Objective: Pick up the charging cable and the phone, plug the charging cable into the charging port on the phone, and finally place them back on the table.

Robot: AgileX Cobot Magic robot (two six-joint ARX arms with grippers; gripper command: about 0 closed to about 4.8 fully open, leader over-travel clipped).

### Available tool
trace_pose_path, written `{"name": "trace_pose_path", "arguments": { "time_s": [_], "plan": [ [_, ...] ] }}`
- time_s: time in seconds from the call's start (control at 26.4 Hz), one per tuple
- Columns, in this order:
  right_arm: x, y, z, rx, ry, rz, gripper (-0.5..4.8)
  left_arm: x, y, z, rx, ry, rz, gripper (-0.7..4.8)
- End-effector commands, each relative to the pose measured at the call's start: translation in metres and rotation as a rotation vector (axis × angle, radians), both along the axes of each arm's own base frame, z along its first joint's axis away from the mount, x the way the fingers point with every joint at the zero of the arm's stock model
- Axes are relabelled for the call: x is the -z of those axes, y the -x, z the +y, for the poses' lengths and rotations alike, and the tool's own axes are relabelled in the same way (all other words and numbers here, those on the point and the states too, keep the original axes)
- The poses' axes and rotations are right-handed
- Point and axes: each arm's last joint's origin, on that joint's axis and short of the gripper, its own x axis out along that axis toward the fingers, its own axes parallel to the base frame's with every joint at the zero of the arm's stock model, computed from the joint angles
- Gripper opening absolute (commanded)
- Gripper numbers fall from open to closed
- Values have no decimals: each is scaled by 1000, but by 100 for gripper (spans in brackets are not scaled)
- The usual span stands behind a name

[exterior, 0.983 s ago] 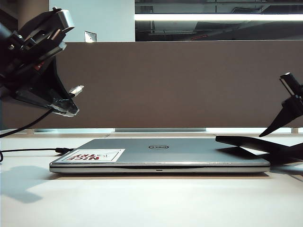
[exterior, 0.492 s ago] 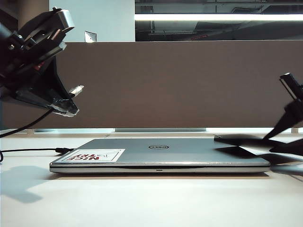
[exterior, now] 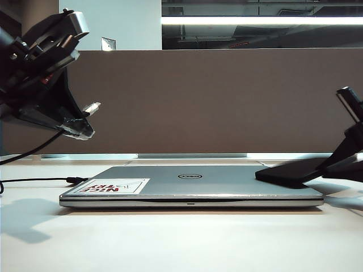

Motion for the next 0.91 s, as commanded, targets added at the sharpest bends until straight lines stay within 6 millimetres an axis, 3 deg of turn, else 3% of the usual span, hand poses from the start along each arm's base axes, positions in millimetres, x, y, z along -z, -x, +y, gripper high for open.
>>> {"name": "trace_pose_path", "arguments": {
  "time_s": [0.04, 0.91],
  "plan": [
    [8, 4, 0, 10, 18, 66, -2, -2, 0, 0, 1, 7, -12, -6],
    [-4, -1, 0, -24, 54, -82, -2, -2, 0, 0, 1, 7, -12, -6]
  ]
}}
